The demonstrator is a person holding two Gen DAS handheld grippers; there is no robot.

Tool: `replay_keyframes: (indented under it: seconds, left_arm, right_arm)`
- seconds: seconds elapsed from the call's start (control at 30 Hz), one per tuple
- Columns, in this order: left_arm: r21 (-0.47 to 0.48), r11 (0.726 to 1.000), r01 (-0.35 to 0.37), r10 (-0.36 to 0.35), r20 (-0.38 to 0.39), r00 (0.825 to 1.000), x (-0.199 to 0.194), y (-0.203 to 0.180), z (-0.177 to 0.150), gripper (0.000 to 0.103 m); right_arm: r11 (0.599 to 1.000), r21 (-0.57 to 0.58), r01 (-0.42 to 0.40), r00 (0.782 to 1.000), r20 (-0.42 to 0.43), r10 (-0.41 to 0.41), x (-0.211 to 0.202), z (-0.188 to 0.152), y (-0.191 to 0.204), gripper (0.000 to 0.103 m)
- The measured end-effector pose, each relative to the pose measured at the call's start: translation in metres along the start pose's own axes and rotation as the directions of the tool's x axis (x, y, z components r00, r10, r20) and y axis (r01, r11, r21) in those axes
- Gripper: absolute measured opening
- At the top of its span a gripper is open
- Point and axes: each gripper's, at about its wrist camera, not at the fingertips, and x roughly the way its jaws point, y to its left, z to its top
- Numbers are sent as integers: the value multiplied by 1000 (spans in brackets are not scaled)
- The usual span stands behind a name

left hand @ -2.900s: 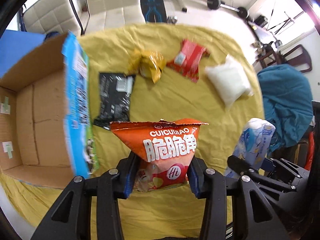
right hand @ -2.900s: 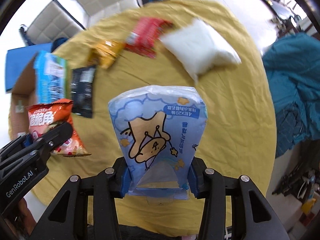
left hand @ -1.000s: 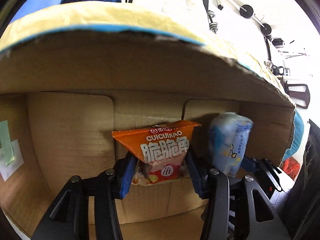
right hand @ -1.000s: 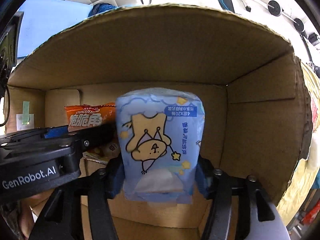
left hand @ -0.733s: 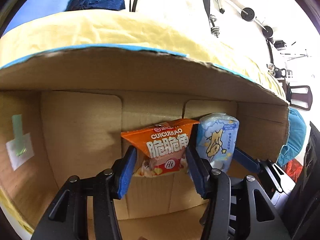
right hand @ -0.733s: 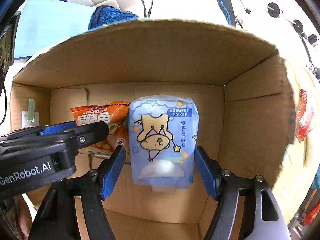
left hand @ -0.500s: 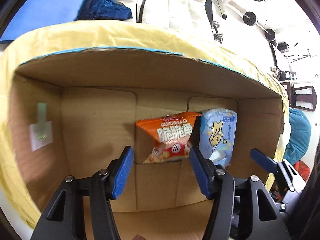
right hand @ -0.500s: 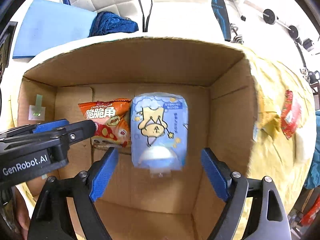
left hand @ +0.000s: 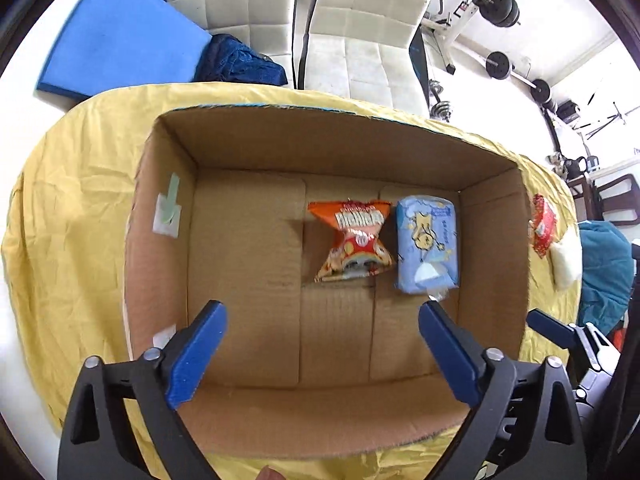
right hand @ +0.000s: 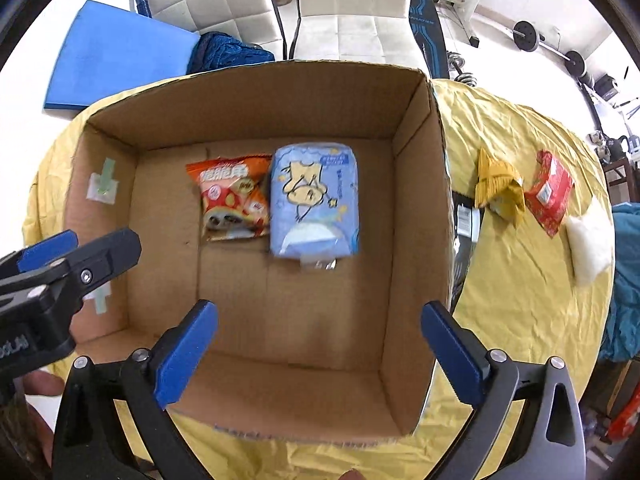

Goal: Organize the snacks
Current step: 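Open both grippers to release the packets and lift away, then grasp the red packet with the left gripper while the right grasps the white pouch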

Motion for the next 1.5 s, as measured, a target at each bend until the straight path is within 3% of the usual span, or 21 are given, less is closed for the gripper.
replay_keyframes:
  seconds: [0.37,0.7,0.87,1.03,1.27,1.43,1.5]
  left_arm:
    - [-8,999,-44,44,118,992,-40,-15,-43,101]
    - [0,999,-49,48,174,984,-79,-42,-75,101]
    - [21,998,-52,46,204,978,-95,-68,-79,101]
    - [67,997,-38,22,214,977,-99,-115,-75,101]
    - [177,984,-4,-26,164,986,-74,-204,-55,101]
    - [247,969,8,-34,99,995,-35,-274,-28,101]
    - [263,965,6,-28,81,996,-18,-299,-16,101]
  right_arm:
    - [1000,-13,-12,996,85,13,-51,-42,-3,103]
    - [997,-36,-71,987,142,75,-101,-75,-16,103]
    - [993,-22,-115,980,158,117,-120,-85,-40,103]
    - [988,51,-144,978,163,134,-132,-92,-96,103]
    - [962,247,-120,982,172,78,-136,-93,-225,103]
    - [905,410,-115,988,141,62,-116,-78,-322,103]
    - [865,486,-124,990,123,73,-100,-70,-362,103]
